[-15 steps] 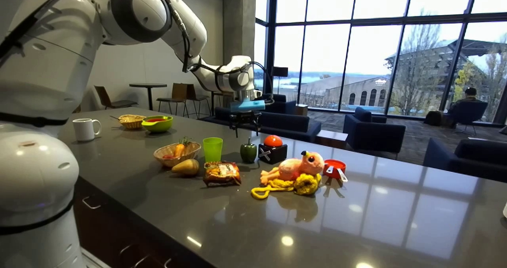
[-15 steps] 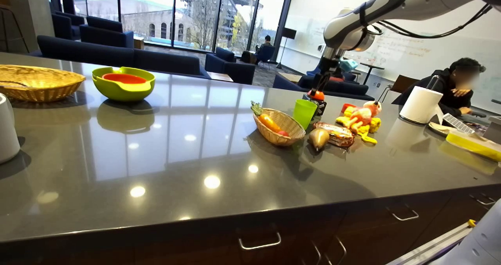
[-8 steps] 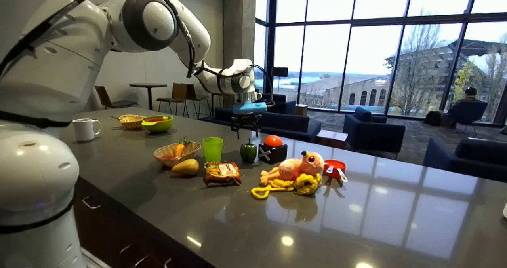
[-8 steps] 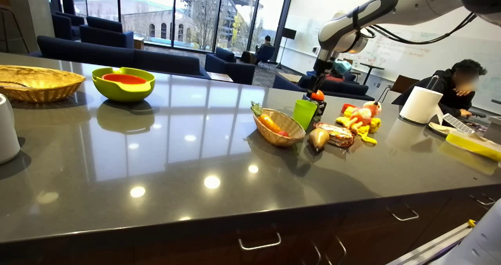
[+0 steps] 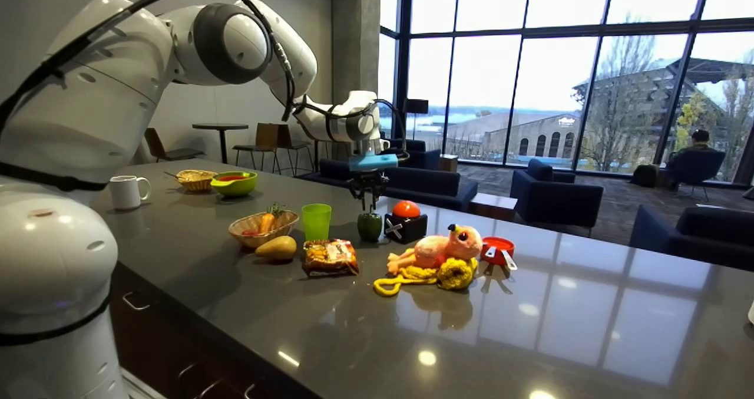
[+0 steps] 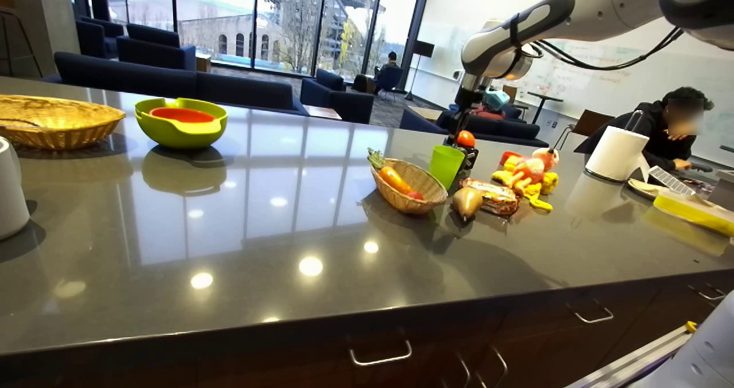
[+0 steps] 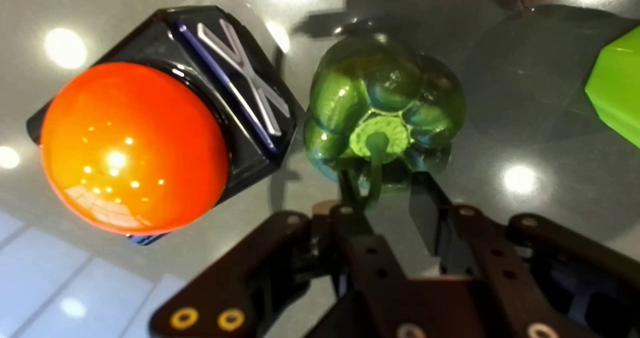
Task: Put the green bell pepper in the basket on the right.
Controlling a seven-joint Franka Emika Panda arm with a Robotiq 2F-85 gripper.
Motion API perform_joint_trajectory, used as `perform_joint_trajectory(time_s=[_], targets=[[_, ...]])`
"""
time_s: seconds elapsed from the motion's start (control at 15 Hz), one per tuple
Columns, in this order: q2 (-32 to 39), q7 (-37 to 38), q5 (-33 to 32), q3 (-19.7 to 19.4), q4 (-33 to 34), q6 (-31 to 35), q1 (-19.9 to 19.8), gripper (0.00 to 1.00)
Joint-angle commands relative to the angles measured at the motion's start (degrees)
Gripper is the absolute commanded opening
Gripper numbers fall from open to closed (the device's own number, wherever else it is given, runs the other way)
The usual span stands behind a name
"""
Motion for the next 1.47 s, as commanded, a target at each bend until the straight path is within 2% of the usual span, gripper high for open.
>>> perform_joint_trajectory(time_s=[0.0,0.53,0.87,1.4], targets=[[0.5,-0.9,0.2,0.6,1.9,-1.7,-0.7,0.02],[-1.6,2.1,-1.1,-0.5,1.1,-3.4,0.0,0.02],[-3.1,6.5,-1.5,-0.8,1.3,-4.4,0.7,0.02],[-6.6,17.7,-2.0,-1.2,3.0,-6.2,3.0,0.02]])
